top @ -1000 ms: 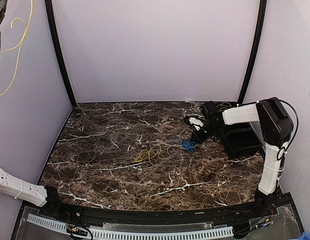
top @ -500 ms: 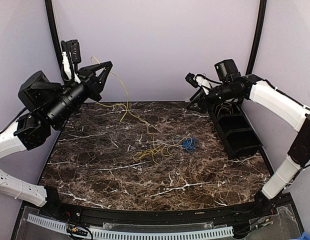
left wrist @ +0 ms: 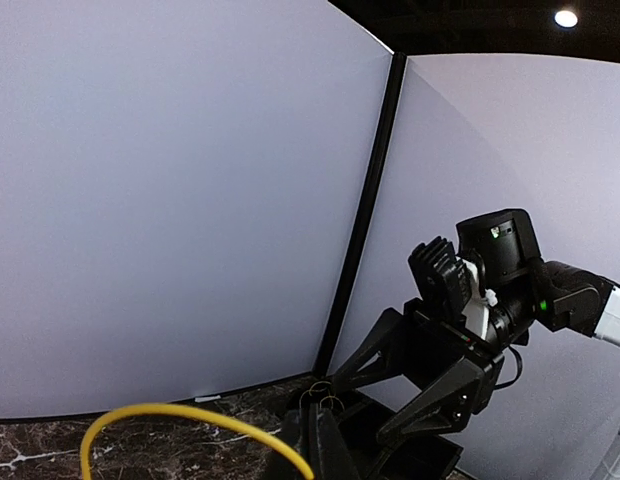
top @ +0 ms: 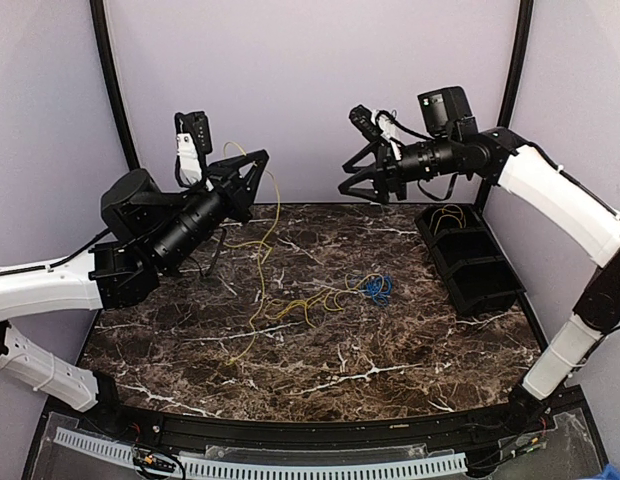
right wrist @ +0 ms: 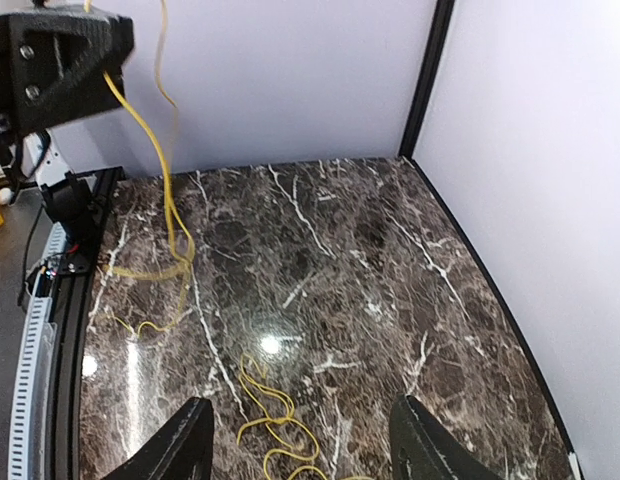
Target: Untangle the cables
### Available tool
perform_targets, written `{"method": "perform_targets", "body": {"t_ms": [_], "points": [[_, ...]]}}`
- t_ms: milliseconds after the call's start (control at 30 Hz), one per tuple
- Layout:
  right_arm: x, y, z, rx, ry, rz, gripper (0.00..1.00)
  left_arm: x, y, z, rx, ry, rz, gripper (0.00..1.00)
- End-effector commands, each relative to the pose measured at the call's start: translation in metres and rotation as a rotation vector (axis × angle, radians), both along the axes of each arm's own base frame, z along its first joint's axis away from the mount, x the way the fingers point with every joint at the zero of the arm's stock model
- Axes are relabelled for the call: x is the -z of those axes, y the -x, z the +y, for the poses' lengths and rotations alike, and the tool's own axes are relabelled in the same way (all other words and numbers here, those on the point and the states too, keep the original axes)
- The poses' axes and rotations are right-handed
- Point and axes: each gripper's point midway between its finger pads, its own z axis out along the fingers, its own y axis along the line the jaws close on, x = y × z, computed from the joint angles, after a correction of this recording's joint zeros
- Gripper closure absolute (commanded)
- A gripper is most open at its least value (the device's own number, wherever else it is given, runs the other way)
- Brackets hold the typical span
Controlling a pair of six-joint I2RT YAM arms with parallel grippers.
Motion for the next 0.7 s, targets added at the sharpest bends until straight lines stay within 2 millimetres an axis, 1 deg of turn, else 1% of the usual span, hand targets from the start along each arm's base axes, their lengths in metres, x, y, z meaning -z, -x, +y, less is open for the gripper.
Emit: {"method": "perform_targets", "body": {"t_ms": [0, 133, 200, 333, 433, 500, 600, 667], "points": [[-0.02, 0.013, 0.033, -0.105, -0.093, 0.015, 0.38, -0.024, 0.006, 0.004, 0.038, 0.133, -0.041, 1.0], [-0.027, 0.029, 0.053, -0.195, -0.14, 0.06, 0.33, -0.023, 0.006, -0.002, 0.062, 0.15, -0.032, 1.0], [-0.028, 0.036, 0.063, -0.221, -0.143, 0.063, 0.33, -0.021, 0.005, -0.005, 0.071, 0.152, -0.027, 1.0], [-0.024, 0.04, 0.076, -0.231, -0.143, 0.069, 0.33, -0.019, 0.005, -0.011, 0.09, 0.159, -0.02, 1.0], [-0.021, 0.043, 0.08, -0.246, -0.144, 0.086, 0.4, -0.018, 0.004, -0.013, 0.098, 0.162, -0.018, 1.0], [-0.022, 0.047, 0.08, -0.257, -0.149, 0.09, 0.48, -0.017, 0.004, -0.014, 0.101, 0.162, -0.016, 1.0], [-0.022, 0.049, 0.081, -0.259, -0.149, 0.092, 0.53, -0.017, 0.005, -0.014, 0.103, 0.163, -0.015, 1.0], [-0.022, 0.048, 0.08, -0.253, -0.15, 0.093, 0.65, -0.016, 0.005, -0.013, 0.102, 0.164, -0.012, 1.0]]}}
